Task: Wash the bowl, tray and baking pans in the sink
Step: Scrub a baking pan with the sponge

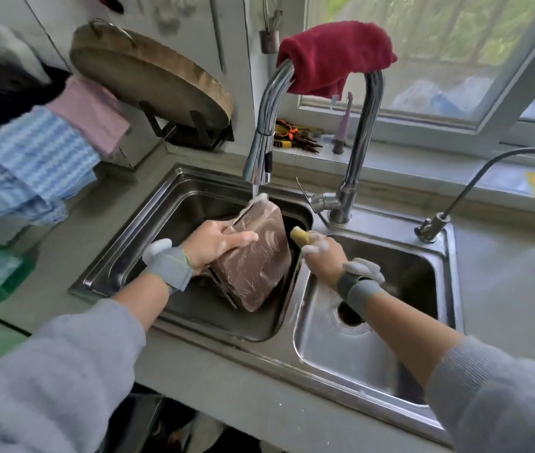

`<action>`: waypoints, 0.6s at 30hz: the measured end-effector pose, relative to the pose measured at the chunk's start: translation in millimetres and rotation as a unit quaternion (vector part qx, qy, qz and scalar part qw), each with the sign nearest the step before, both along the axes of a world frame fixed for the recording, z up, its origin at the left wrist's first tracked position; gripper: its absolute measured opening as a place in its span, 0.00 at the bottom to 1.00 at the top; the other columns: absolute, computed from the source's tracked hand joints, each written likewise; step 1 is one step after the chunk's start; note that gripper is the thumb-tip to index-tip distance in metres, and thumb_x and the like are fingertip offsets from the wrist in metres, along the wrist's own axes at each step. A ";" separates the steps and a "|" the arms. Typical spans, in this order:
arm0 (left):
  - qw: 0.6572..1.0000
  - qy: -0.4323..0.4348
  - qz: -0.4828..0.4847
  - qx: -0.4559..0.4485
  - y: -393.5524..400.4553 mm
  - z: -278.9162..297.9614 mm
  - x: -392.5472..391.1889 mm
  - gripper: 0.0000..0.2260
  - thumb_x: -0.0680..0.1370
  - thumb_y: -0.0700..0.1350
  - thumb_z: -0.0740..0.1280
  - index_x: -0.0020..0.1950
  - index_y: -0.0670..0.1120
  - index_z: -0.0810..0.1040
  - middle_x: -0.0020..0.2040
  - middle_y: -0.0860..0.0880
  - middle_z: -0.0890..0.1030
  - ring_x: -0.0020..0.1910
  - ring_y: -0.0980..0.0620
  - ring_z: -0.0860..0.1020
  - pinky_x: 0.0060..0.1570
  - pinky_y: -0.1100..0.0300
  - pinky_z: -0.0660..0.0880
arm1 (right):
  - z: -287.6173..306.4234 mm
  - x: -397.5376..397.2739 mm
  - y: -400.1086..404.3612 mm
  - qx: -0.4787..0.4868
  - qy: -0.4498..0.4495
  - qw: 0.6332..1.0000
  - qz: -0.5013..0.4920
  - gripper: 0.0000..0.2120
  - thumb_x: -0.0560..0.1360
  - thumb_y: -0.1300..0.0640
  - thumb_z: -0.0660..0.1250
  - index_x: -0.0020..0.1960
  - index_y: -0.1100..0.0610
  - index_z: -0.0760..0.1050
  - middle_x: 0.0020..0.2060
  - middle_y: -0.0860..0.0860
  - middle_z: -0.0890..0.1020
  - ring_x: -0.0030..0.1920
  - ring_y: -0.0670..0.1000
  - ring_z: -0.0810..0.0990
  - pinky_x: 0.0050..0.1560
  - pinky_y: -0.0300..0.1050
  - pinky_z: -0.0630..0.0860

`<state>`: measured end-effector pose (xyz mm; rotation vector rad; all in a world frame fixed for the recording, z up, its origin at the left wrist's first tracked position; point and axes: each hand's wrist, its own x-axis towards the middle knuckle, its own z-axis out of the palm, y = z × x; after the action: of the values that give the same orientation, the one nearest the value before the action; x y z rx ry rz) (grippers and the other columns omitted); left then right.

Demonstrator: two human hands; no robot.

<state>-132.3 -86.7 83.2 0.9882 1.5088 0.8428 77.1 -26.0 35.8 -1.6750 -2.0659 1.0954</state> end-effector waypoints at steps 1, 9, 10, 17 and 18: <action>0.998 0.038 -0.050 0.004 1.9 0.4 -1.4 0.02 0.73 0.43 0.73 0.43 0.47 0.82 0.33 0.55 0.82 0.34 0.59 0.79 0.38 0.66 0.76 | 0.4 -0.9 0.6 -0.002 0.001 1.000 -0.002 0.09 0.71 0.63 0.57 0.45 0.55 0.74 0.54 0.56 0.81 0.49 0.58 0.77 0.44 0.41 0.65; 0.824 0.434 -0.360 0.066 17.9 -37.8 -14.8 0.06 0.72 0.53 0.72 0.42 0.51 0.80 0.36 0.55 0.77 0.37 0.56 0.73 0.35 0.63 0.64 | -7.4 -7.1 -0.9 -0.031 -0.017 0.996 -0.086 0.06 0.69 0.60 0.57 0.35 0.52 0.69 0.39 0.53 0.76 0.42 0.57 0.74 0.40 0.43 0.64; 0.804 0.461 -0.365 0.086 21.1 -48.5 -19.7 0.07 0.73 0.53 0.71 0.47 0.51 0.81 0.42 0.55 0.80 0.43 0.55 0.76 0.38 0.63 0.64 | -10.5 -10.2 -1.7 -0.035 -0.019 0.994 -0.098 0.05 0.69 0.61 0.57 0.36 0.54 0.69 0.38 0.54 0.76 0.41 0.57 0.73 0.38 0.44 0.64; 0.730 0.510 -0.404 0.208 46.4 -108.1 -46.1 0.07 0.77 0.52 0.66 0.50 0.53 0.80 0.50 0.56 0.81 0.54 0.54 0.76 0.63 0.58 0.58 | -21.8 -32.9 -14.4 -0.054 -0.034 0.988 -0.142 0.05 0.60 0.54 0.50 0.33 0.46 0.63 0.36 0.46 0.73 0.42 0.54 0.71 0.36 0.41 0.63; 0.729 0.515 -0.405 0.198 53.1 -120.3 -49.0 0.07 0.77 0.52 0.65 0.50 0.52 0.80 0.51 0.55 0.81 0.55 0.54 0.75 0.66 0.56 0.56 | -31.8 -36.1 -15.0 -0.057 -0.028 0.985 -0.160 0.06 0.61 0.53 0.50 0.33 0.46 0.64 0.37 0.46 0.74 0.43 0.54 0.72 0.36 0.39 0.65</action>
<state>-181.3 -33.5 -37.1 2.4747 1.4659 -0.1447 41.0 -41.0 4.0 -2.0272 -1.7110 1.0856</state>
